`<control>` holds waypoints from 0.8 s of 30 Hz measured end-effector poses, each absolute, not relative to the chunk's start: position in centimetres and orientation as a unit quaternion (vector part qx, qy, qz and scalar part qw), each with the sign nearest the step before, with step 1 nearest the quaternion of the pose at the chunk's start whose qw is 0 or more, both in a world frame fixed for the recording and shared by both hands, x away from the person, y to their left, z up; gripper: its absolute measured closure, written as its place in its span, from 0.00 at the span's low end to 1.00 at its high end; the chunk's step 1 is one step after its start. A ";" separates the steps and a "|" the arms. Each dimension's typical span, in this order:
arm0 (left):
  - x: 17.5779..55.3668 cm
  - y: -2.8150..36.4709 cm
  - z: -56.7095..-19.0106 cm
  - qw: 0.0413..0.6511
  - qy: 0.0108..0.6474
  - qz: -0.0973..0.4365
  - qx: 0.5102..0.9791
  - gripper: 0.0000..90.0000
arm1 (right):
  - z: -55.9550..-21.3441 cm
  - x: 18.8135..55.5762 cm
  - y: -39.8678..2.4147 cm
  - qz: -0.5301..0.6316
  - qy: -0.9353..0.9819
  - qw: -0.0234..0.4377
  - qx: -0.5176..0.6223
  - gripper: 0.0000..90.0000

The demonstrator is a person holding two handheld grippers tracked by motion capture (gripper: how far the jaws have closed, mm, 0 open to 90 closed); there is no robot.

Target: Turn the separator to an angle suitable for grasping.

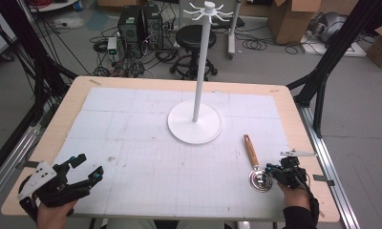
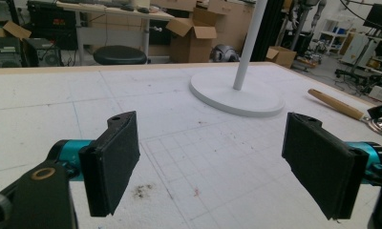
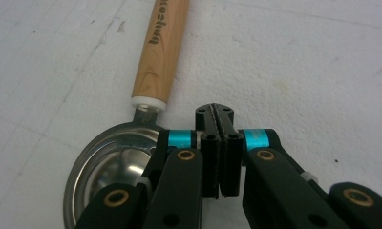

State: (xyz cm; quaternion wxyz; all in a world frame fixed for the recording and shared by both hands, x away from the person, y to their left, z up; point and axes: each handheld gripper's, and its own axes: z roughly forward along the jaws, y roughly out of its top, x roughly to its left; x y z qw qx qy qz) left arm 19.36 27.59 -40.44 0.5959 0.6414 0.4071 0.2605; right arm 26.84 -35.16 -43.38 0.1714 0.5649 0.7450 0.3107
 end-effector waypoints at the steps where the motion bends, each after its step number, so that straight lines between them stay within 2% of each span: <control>1: 19.4 27.6 -40.4 0.596 0.408 0.261 0.641 0.23 | -43.1 26.7 -35.3 0.320 0.735 0.179 0.571 0.99; 4: 19.4 27.6 -40.5 0.595 0.409 0.260 0.641 0.23 | -42.5 26.4 -35.6 0.343 0.722 0.190 0.570 0.98; 6: 19.4 27.6 -40.4 0.596 0.407 0.259 0.642 0.23 | -41.9 26.1 -35.4 0.356 0.717 0.191 0.569 0.92; 8: 19.4 27.5 -40.4 0.598 0.405 0.258 0.642 0.23 | -41.4 25.8 -35.2 0.367 0.716 0.197 0.561 0.81; 12: 19.3 27.5 -40.3 0.599 0.402 0.258 0.642 0.23 | -40.3 24.9 -34.5 0.399 0.702 0.211 0.551 0.51; 16: 19.2 27.7 -40.2 0.604 0.402 0.258 0.639 0.23 | -39.5 23.6 -33.7 0.428 0.691 0.253 0.524 0.28; 19: 19.2 27.7 -40.1 0.607 0.400 0.257 0.637 0.23 | -39.3 22.9 -33.5 0.445 0.679 0.270 0.518 0.22; 24: 19.2 27.8 -40.2 0.608 0.402 0.255 0.635 0.23 | -38.5 22.7 -33.1 0.453 0.675 0.289 0.506 0.21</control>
